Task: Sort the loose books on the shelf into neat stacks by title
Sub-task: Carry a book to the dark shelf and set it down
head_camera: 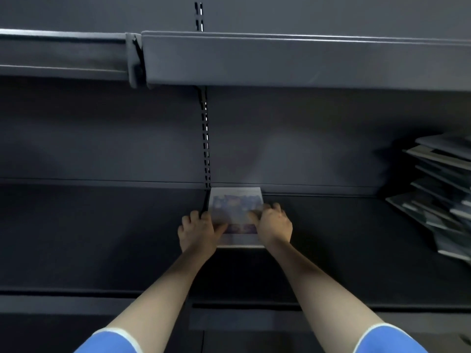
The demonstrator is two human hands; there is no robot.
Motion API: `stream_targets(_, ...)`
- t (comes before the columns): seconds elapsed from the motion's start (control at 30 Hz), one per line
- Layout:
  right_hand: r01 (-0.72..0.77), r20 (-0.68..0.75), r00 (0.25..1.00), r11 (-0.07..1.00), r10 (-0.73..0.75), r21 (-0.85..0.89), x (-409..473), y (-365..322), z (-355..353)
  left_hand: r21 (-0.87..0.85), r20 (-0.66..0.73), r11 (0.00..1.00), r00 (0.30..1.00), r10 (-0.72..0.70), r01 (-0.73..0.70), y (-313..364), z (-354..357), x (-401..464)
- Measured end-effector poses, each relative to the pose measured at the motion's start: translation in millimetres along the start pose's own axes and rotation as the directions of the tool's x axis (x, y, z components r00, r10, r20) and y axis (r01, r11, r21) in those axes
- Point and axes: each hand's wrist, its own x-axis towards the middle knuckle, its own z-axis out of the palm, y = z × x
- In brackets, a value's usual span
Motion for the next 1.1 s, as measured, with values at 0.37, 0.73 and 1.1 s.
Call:
stream_targets(0.37,-0.019,0.007,1.000,0.997,0.018,0.076,3.4,3.5,2.7,-0.064,0.057,0.997,0.998,-0.030,0.033,4.3,-2.5,9.3)
stream_targets(0.73,0.128,0.161,0.977,0.989,-0.137,0.068,-10.3,12.7,-20.9,-0.059,-0.082,0.998,0.996,0.018,-0.023,11.1,-2.2,-8.5)
stream_targets(1.1,0.183,0.105,0.981,0.965,-0.166,-0.187,-21.7,78.3,-61.0,0.014,-0.082,0.989,0.985,0.149,-0.148,42.7,-20.7,-39.1)
